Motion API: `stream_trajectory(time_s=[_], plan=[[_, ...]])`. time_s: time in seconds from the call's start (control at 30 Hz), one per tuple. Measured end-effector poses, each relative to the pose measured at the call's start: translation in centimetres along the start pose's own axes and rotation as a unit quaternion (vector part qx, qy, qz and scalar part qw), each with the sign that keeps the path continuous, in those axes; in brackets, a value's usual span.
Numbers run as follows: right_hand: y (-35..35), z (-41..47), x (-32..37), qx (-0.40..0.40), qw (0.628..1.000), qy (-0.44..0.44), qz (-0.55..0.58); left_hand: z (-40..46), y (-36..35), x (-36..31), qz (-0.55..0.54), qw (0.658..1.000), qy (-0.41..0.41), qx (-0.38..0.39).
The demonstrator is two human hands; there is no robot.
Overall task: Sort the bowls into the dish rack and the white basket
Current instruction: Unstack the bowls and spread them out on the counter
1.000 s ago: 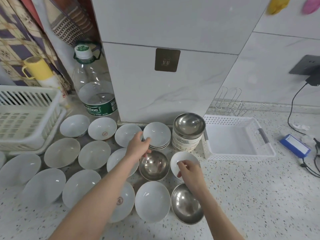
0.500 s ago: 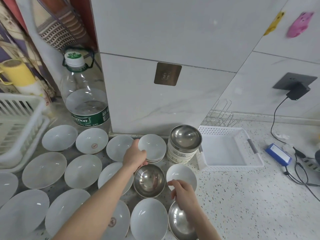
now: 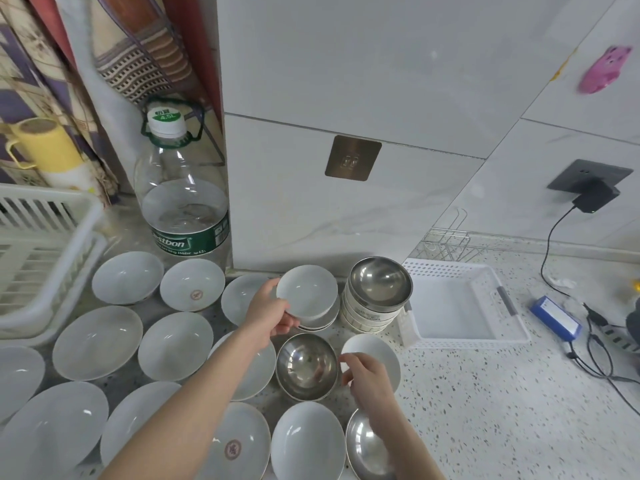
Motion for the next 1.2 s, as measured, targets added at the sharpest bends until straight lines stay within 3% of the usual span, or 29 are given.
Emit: stream_trajectory(time_s=[0.23, 0.5, 0.67, 0.93, 1.2], plan=[[-1.7, 3.3, 3.1, 0.005, 0.997, -0.004, -0.072, -3.4, 5.2, 0.6, -0.165, 0.986, -0.009, -0.012], [-3.8, 6.5, 4.7, -0.022, 0.993, -0.026, -0.112, -5.3, 9.6, 1.9, -0.265, 0.964, -0.004, -0.033], [-5.0, 7.0, 4.8, -0.043, 0.987, -0.02, -0.156, -5.6, 10.2, 2.4, -0.279, 0.96, -0.002, -0.039], [-5.0, 7.2, 5.1, -0.093, 0.99, -0.006, -0.102, -6.7, 10.2, 3.3, -0.269, 0.962, 0.012, -0.039], [-4.4, 5.8, 5.1, -0.085, 0.995, 0.048, -0.021, -7.8, 9.6, 3.6, -0.283, 0.958, 0.012, -0.044]])
Point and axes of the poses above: each hand's wrist, its own z-axis towards the middle knuckle, its own y-axis out of the back of the hand, x = y × z, the point moved 4 cm from there along z, towards the middle knuckle, and after that the axes turned 3 degrees about x, right-handed, at the moved point
